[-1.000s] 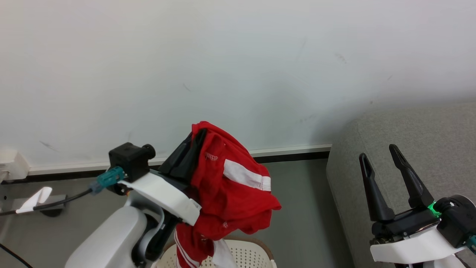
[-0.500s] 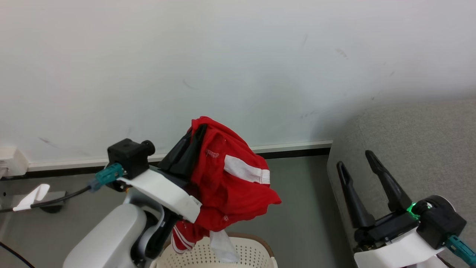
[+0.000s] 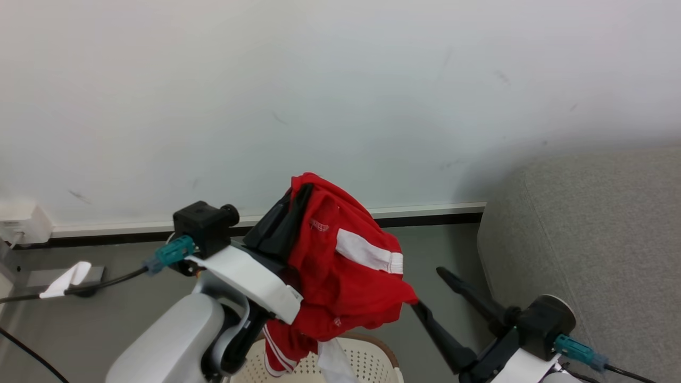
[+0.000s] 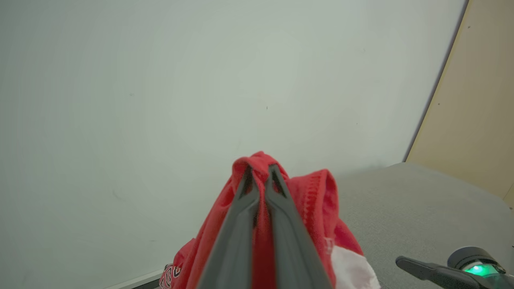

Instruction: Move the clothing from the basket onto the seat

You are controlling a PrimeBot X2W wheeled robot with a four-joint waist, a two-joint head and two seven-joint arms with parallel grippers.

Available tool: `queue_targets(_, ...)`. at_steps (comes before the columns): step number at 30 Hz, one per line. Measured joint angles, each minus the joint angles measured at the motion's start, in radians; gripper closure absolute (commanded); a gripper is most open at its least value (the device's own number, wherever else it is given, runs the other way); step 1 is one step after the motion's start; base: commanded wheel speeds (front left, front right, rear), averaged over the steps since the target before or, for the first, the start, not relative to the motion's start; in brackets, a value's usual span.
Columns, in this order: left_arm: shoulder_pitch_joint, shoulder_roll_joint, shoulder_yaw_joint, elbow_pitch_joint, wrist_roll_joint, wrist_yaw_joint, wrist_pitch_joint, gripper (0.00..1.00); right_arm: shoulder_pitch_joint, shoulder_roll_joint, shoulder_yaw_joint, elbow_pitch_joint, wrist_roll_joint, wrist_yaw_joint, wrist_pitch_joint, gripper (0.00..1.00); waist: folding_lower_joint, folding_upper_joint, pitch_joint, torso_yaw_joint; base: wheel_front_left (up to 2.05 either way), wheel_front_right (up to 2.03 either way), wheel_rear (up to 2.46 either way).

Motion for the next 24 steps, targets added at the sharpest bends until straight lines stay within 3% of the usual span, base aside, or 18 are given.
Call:
queue_targets(7, -0.021, -0.017, -0.023, 0.008, 0.002, -0.012, 0.008, 1.0, -0.105, -0.026, 0.16, 0.097, 0.061, 0.0, 0.0, 0.0, 0.0, 0.0, 0.002, 0.025, 0.0, 0.0, 0.0)
queue_targets(16, -0.05, -0.048, -0.057, 0.027, 0.004, -0.038, 0.018, 1.0, -0.196, 0.011, 0.304, 0.165, 0.084, 0.0, 0.0, 0.0, 0.0001, 0.0, 0.01, 0.076, 0.0, 0.0, 0.0)
queue_targets(24, -0.061, -0.085, -0.088, 0.035, 0.004, -0.047, 0.033, 1.0, -0.223, 0.057, 0.305, 0.254, 0.098, 0.0, 0.0, 0.0, 0.0, 0.0, 0.01, 0.117, 0.0, 0.0, 0.0)
